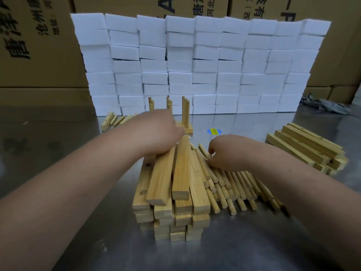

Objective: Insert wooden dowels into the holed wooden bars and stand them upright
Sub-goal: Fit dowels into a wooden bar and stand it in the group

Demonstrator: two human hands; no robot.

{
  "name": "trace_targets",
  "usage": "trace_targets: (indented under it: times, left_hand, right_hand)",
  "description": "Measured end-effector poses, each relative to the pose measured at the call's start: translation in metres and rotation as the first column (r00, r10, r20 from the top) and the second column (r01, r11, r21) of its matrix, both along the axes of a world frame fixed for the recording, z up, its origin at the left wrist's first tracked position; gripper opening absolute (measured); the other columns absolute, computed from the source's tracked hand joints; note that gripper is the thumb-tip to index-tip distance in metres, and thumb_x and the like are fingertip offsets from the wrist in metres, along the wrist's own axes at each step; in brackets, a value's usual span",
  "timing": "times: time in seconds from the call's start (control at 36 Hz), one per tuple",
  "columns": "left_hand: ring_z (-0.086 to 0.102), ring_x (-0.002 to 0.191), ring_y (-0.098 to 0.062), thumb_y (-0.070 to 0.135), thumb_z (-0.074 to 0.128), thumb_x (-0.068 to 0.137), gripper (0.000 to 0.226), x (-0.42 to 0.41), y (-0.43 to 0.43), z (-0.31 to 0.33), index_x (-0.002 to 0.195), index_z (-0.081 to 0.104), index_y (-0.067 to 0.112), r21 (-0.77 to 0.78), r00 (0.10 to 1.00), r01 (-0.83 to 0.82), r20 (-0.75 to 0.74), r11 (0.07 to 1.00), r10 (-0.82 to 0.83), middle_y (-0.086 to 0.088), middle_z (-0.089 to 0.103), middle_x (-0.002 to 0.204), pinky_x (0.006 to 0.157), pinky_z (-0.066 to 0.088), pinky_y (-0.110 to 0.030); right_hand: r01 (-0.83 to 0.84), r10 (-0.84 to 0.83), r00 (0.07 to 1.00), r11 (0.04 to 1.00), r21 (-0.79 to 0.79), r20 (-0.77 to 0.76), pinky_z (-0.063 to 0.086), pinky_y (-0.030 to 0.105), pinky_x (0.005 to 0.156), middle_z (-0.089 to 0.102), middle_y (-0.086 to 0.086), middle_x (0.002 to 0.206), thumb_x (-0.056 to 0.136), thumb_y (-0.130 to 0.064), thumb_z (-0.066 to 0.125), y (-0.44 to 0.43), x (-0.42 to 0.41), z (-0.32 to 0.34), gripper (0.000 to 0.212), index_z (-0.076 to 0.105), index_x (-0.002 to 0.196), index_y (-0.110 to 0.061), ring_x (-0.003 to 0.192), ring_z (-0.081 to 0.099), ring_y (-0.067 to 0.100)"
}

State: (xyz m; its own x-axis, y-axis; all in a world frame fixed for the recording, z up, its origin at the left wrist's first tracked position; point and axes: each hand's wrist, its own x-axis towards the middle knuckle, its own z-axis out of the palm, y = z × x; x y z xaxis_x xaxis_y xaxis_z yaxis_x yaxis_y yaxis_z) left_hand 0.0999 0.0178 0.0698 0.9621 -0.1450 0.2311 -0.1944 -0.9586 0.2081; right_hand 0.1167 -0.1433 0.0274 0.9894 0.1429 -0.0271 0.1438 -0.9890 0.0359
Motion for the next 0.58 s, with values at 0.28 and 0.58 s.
trace_targets:
  times: [0.28, 0.58]
  left_hand:
    - [0.043, 0.032, -0.002, 0.027, 0.045, 0.096, 0.02, -0.008, 0.011, 0.024, 0.093, 0.061, 0.015, -0.777, 0.987, 0.087, -0.016, 0.623, -0.159, 0.004, 0.07, 0.067, 0.035, 0.033, -0.008]
    - [0.046, 0.041, -0.015, 0.015, 0.035, 0.086, 0.03, -0.006, 0.015, 0.027, 0.097, 0.06, 0.001, -0.933, 0.899, -0.136, -0.258, 0.333, -0.355, -0.006, 0.059, 0.061, 0.044, 0.04, -0.018]
  right_hand:
    - [0.042, -0.042, 0.999, 0.999, 0.004, -0.016, 0.023, 0.024, 0.045, 0.031, 0.001, 0.057, 0.088, -0.018, 0.046, 0.003, -0.003, 0.0, 0.032, 0.032, 0.059, -0.013, 0.049, 0.03, 0.014]
    - [0.049, -0.049, 0.999, 0.998, 0.034, 0.012, 0.025, 0.022, 0.044, 0.037, 0.002, 0.059, 0.091, -0.013, 0.049, 0.003, -0.004, -0.001, 0.035, 0.036, 0.059, -0.012, 0.051, 0.036, 0.012]
